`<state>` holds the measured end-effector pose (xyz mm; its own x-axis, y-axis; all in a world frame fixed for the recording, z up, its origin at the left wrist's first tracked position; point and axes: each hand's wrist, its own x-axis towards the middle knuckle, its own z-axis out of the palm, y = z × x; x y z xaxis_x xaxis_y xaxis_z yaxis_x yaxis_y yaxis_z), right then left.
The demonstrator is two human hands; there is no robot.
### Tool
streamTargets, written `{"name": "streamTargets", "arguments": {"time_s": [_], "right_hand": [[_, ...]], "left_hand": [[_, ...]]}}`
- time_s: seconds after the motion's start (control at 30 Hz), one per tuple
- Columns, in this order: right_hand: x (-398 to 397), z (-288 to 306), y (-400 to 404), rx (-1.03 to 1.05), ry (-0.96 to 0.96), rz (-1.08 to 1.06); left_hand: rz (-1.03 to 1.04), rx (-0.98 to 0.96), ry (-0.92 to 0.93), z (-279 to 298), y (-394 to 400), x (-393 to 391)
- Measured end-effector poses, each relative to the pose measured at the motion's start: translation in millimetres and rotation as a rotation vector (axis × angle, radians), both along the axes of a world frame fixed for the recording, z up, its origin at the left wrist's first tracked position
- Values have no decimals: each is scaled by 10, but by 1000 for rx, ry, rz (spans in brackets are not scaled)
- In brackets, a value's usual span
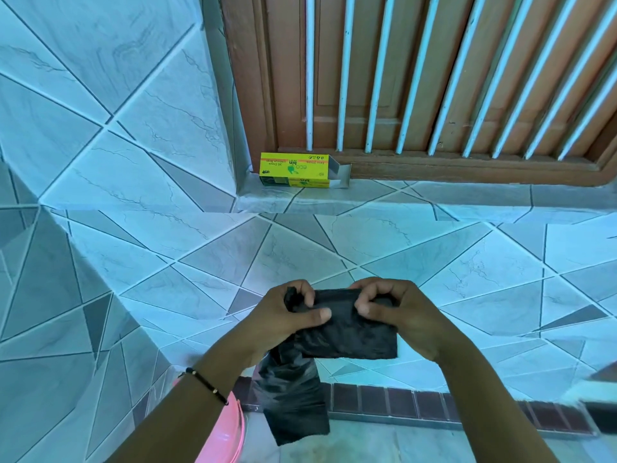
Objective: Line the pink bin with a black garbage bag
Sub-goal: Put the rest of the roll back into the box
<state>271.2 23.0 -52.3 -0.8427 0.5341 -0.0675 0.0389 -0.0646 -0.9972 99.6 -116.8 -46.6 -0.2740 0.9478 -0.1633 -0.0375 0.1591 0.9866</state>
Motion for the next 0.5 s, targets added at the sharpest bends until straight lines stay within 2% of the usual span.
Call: {"name": "streamTargets", "arguments": {"time_s": [0.17, 0.23, 0.37, 0.5], "right_hand": [[-11, 97, -29, 163, -30, 12], [-28, 129, -17, 156, -4, -13], [-54, 175, 27, 128, 38, -70], [-146, 192, 106, 37, 58, -164]], "left_hand": [[14, 19, -21, -3, -18, -93], [14, 27, 104, 32, -15, -104], [105, 50, 476, 78, 23, -161], [197, 67, 453, 112, 146, -220]]}}
